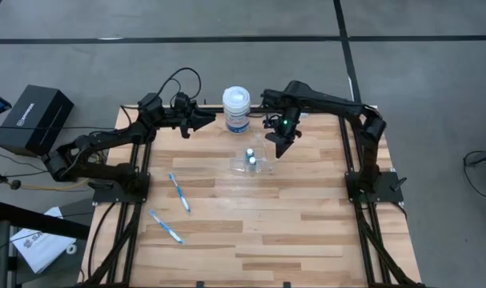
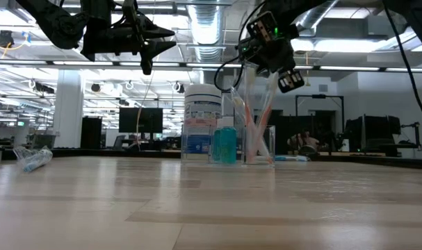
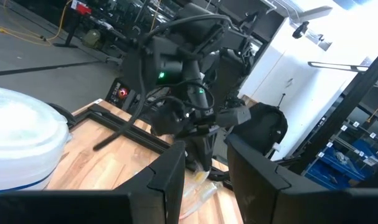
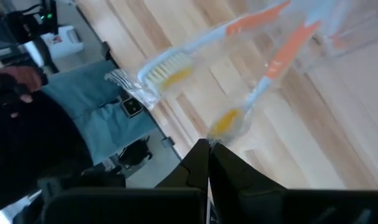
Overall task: Pick & Place toothbrushing station
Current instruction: Put the orange toothbrush into the transparent organizer, then put the middle blue toothbrush into the transparent organizer
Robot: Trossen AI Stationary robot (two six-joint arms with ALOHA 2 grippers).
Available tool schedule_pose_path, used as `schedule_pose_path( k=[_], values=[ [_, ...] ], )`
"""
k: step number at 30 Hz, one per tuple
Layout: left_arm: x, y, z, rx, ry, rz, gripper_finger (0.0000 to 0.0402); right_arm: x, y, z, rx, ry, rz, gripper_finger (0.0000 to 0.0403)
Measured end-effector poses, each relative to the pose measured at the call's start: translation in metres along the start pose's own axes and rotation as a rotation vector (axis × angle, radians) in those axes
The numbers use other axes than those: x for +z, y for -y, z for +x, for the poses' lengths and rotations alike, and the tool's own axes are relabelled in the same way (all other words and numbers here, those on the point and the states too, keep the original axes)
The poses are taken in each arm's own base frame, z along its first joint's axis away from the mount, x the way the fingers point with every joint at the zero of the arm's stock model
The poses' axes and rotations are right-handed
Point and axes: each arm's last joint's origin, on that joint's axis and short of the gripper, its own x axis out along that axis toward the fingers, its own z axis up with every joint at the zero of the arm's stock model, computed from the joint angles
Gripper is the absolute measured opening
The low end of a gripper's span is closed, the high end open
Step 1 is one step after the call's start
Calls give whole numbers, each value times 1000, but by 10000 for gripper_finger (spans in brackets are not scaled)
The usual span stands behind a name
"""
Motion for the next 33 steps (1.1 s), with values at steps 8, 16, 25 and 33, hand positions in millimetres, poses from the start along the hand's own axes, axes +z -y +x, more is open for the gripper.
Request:
schedule_pose_path(
  k=[8, 16, 25, 33],
  values=[
    [0, 0, 0, 0, 0, 0, 115, 8, 7, 5, 20, -9, -28, 0],
    [0, 0, 0, 1, 0, 1, 115, 3, 2, -9, 63, 18, -31, 71],
    [0, 0, 0, 1, 0, 2, 115, 0, -4, -47, 73, 131, -51, 220],
    [5, 4, 2, -74, -37, -33, 115, -8, -29, -102, 308, 295, -153, 248]
  ],
)
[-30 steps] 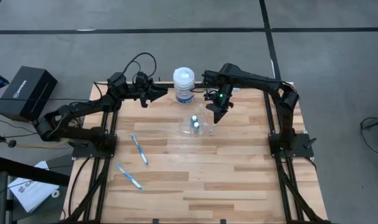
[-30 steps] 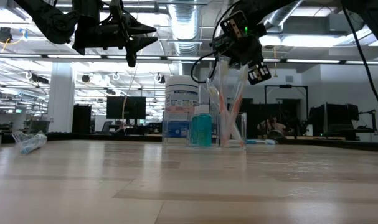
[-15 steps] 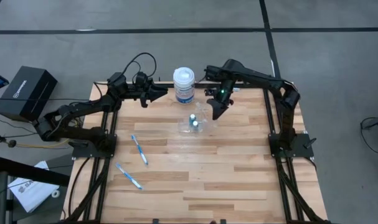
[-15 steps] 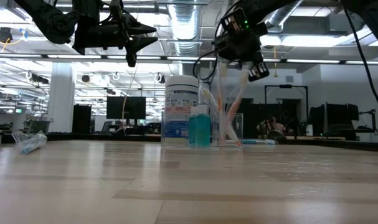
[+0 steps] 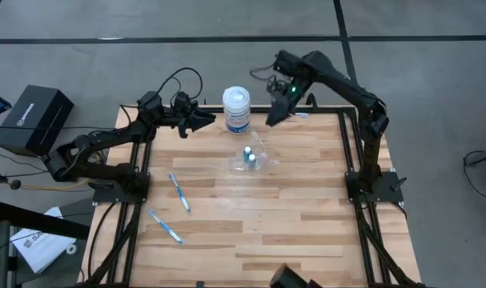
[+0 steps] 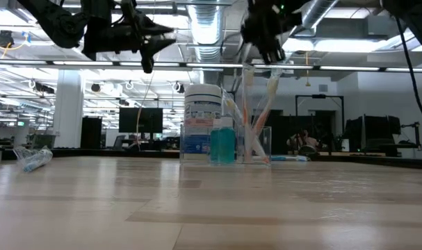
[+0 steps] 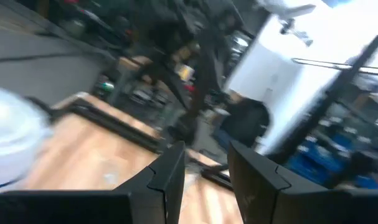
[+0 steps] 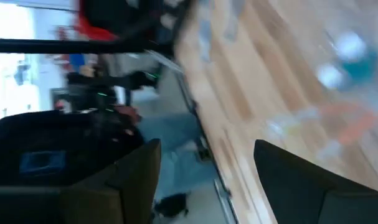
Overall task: Pick & Place toothbrushing station
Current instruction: Put the middle blue toothbrush into the transparent organizer
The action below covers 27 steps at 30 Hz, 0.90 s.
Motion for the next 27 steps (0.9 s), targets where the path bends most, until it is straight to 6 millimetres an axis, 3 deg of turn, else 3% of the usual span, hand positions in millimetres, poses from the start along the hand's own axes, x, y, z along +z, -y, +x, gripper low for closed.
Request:
schedule_pose_path(
  k=[6, 11, 15, 22, 27],
  values=[
    [20, 9, 11, -39, -88, 16, 109, -4, -62, -29, 61, 142, -296, 248],
    [55, 15, 12, 50, -118, 117, 89, -14, -94, -43, 90, 271, -475, 248],
    [86, 24, 7, 96, -93, 190, 81, -36, -128, -64, 56, 419, -689, 248],
    [138, 47, -3, 108, 37, 232, 88, -54, -142, -80, -155, 606, -776, 248],
    [155, 54, -7, 199, 125, 340, 86, -53, -139, -88, -217, 653, -805, 248]
  ],
)
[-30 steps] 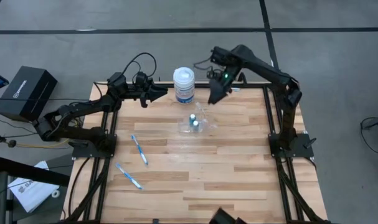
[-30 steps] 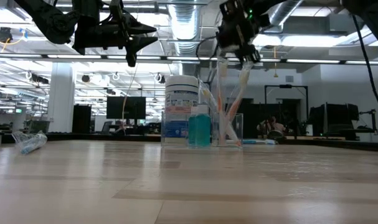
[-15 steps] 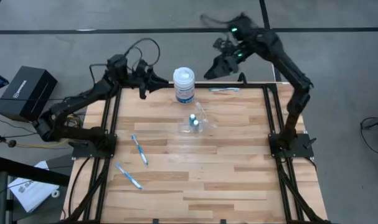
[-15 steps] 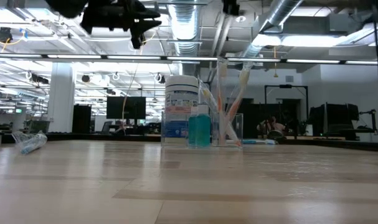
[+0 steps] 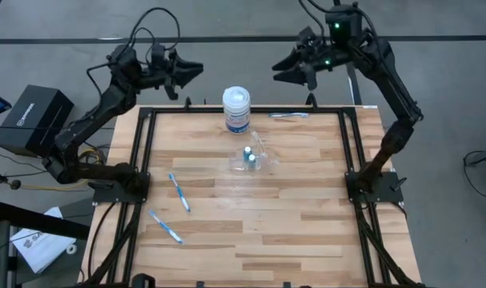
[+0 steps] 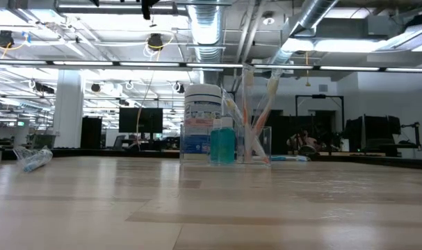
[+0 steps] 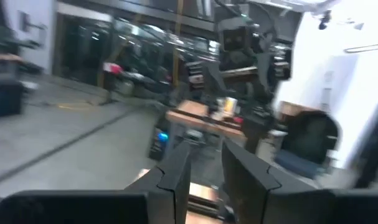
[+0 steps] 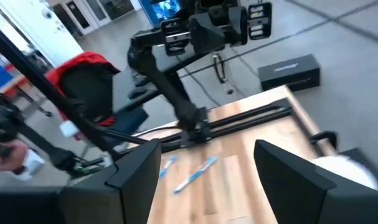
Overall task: Pick & Place toothbrushing station
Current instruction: Put the middle blue toothbrush into the transparent organizer
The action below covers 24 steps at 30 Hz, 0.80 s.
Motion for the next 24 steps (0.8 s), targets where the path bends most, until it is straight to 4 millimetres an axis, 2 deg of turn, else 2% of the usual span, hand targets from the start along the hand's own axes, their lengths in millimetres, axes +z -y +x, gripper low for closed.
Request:
schedule_pose_path(
  k=[3, 6, 12, 14, 17, 19, 21, 24],
  values=[
    [-3, -2, 0, 42, 5, 5, 86, 0, 6, 3, -9, 1, -54, 248],
    [-8, -6, 0, 93, 6, -5, 86, -4, 12, 8, -39, -34, -24, 248],
    [-9, -11, -1, 202, 38, -6, 86, -15, 43, 49, -28, -117, 111, 248],
    [-9, -11, -1, 207, 39, -14, 86, -16, 54, 63, 51, -121, 216, 248],
    [-10, -11, -1, 210, 33, -16, 86, -12, 64, 85, 314, -120, 337, 248],
    [-11, -13, 0, 211, 28, -16, 85, -2, 57, 93, 456, -91, 312, 248],
    [-11, -13, 0, 210, 23, -18, 86, 17, 38, 95, 533, 12, 197, 248],
    [-11, -15, -2, 204, 22, -17, 85, 46, 3, 80, 572, 276, 0, 248]
  ],
)
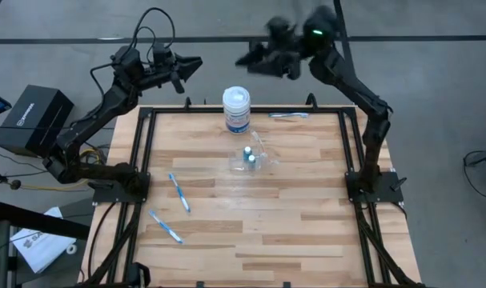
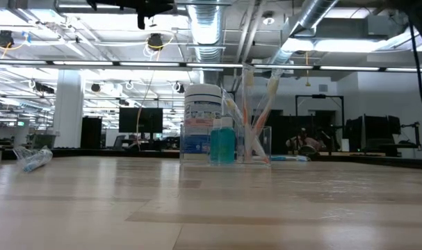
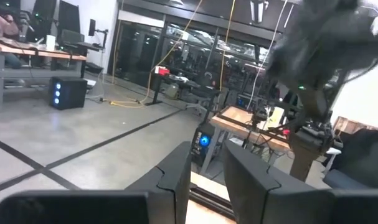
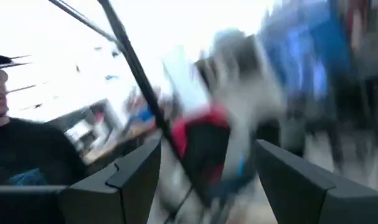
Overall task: Pick & Place toothbrushing station
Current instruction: Put the middle blue toothbrush into the transparent organizer
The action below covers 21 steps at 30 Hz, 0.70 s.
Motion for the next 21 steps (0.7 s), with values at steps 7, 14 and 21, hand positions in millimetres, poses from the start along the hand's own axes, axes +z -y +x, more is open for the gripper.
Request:
schedule_pose_path(
  k=[7, 14, 21],
  values=[
    [0, -1, -2, -46, -17, -18, 85, 30, -27, -5, -66, 459, -385, 248],
    [0, -1, -2, -85, -31, -22, 85, 27, -9, -2, -221, 594, -404, 248],
    [-6, -2, -2, -83, -92, -62, 85, 27, -6, -2, -184, 651, -408, 232]
  ],
)
